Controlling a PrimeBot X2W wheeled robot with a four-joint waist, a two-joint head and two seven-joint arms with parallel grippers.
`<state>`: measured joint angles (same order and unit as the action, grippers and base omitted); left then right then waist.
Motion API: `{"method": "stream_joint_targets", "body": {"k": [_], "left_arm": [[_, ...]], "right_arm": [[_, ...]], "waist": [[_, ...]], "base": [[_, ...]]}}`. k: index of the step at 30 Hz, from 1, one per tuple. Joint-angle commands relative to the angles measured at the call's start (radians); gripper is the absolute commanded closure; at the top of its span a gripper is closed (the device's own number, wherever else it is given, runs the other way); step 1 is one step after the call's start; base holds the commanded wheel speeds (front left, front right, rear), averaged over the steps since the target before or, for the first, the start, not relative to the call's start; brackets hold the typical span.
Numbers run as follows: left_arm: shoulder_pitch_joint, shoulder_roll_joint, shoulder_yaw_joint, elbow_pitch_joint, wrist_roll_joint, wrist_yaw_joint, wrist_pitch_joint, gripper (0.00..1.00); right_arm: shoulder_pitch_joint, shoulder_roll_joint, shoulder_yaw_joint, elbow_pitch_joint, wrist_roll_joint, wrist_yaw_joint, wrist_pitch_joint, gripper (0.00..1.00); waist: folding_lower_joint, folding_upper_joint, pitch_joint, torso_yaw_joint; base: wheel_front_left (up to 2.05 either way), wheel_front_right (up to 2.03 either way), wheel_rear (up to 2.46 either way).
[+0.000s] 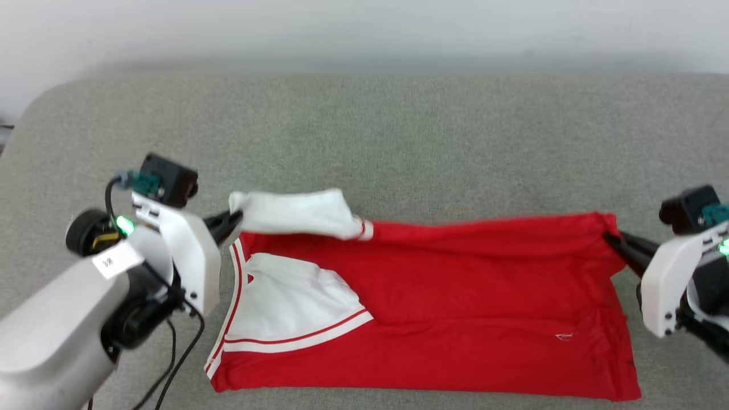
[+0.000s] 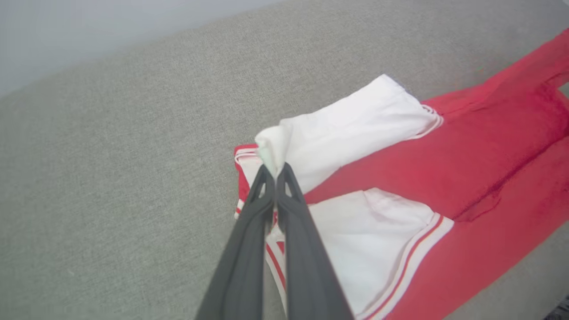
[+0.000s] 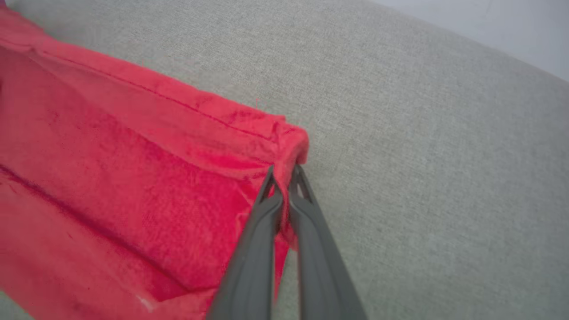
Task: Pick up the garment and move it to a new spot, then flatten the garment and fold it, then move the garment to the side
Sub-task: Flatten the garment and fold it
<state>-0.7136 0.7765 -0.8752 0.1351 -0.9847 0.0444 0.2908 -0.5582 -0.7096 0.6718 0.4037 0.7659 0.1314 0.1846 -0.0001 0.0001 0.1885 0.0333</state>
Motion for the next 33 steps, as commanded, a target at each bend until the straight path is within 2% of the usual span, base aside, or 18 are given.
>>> {"method": "stream_joint_targets", "body": {"k": [1, 7, 13, 20, 31, 32, 33], "left_arm": [[0.049, 0.014, -0.005, -0.018, -0.014, 0.016, -0.013, 1.0], [0.177, 0.039, -0.022, -0.056, -0.052, 0.05, -0.037, 1.0], [0.254, 0.047, -0.039, -0.058, -0.072, 0.067, -0.057, 1.0], [0.299, 0.04, -0.057, -0.021, -0.067, 0.087, -0.065, 1.0], [0.342, 0.005, -0.064, 0.046, -0.088, 0.084, -0.103, 1.0], [0.346, 0.001, -0.059, 0.048, -0.085, 0.089, -0.118, 1.0], [0.347, -0.003, -0.053, 0.05, -0.08, 0.097, -0.136, 0.56]], "right_arm": [[0.047, -0.011, -0.009, -0.016, -0.008, -0.002, -0.013, 1.0], [0.181, -0.03, -0.05, -0.073, -0.02, -0.002, -0.027, 1.0], [0.279, -0.015, -0.101, -0.122, -0.039, -0.002, -0.013, 1.0], [0.395, 0.028, -0.169, -0.165, -0.069, -0.002, 0.024, 1.0], [0.51, 0.105, -0.243, -0.148, -0.117, -0.002, 0.029, 1.0], [0.513, 0.11, -0.252, -0.149, -0.122, -0.002, 0.024, 0.92], [0.513, 0.115, -0.26, -0.154, -0.121, -0.002, 0.021, 0.7]], "waist": [[0.0001, -0.0001, -0.03, -0.001], [0.0001, -0.0001, -0.068, -0.002], [0.0001, -0.0001, -0.075, -0.008], [0.0001, -0.0001, -0.055, -0.013], [0.0001, -0.0001, -0.047, -0.017], [0.0001, -0.0001, -0.052, -0.017], [0.0001, -0.0001, -0.058, -0.018]], "base": [[0.0, 0.0, 0.0], [0.0, 0.0, 0.0], [0.0, 0.0, 0.0], [0.0, 0.0, 0.0], [0.0, 0.0, 0.0], [0.0, 0.0, 0.0], [0.0, 0.0, 0.0]]}}
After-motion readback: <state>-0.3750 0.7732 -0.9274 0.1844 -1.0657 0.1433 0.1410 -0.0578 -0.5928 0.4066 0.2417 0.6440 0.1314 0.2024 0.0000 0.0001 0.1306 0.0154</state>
